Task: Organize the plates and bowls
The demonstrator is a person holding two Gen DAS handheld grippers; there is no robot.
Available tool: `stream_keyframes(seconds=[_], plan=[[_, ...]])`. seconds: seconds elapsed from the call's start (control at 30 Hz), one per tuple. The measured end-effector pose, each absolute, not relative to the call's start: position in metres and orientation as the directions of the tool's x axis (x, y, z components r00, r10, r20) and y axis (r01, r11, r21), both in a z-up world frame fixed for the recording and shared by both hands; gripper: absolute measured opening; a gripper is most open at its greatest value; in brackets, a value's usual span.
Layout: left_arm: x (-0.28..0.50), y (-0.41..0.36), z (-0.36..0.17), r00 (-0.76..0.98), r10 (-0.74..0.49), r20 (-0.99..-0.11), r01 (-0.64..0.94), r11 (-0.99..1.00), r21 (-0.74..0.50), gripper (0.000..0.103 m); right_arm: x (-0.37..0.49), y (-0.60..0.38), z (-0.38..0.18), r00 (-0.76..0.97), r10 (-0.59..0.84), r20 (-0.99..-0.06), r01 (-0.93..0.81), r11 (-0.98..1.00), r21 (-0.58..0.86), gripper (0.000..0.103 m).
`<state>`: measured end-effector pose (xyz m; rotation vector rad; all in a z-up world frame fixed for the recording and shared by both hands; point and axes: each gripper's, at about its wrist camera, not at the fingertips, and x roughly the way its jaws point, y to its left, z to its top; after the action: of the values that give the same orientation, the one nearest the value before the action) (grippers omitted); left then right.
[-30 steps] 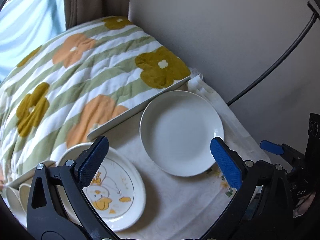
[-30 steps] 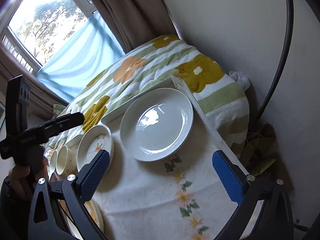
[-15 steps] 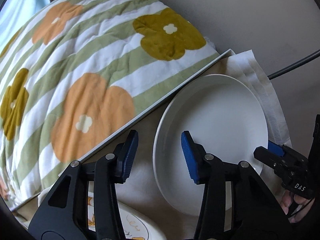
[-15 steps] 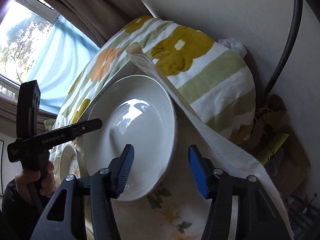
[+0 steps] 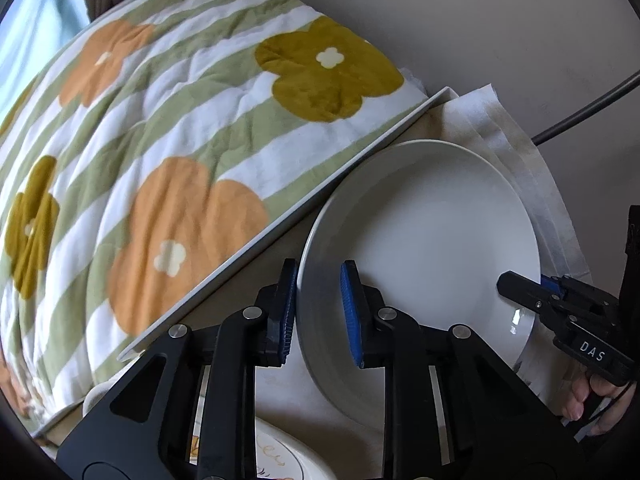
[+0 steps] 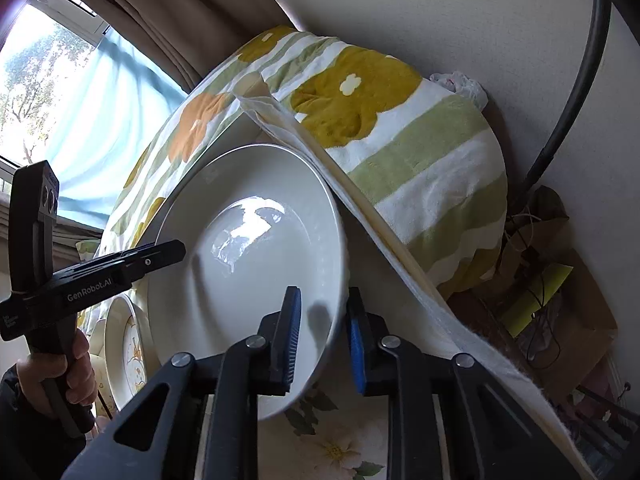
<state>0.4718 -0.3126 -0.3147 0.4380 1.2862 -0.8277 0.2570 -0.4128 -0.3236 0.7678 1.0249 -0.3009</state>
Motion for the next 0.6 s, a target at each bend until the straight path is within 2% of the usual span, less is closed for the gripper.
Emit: stream_keyframes(seconds=[0.37, 0.6], plan=[[0.463, -0.308, -0.312, 0.097, -0.291, -0.952, 0.747, 0.653, -0.124, 0.017, 0.256, -0.415, -0.323, 0.517, 0.138, -0.845, 0.539, 0.714, 0.446, 0.018], [0.445, -0.293, -0.289, 0.146, -0.322, -0.936, 0.718, 0.685, -0.124, 0.017, 0.257, -0.417, -0.306, 0.529, 0.136, -0.838, 0.475, 0.770, 0.426, 0.018]])
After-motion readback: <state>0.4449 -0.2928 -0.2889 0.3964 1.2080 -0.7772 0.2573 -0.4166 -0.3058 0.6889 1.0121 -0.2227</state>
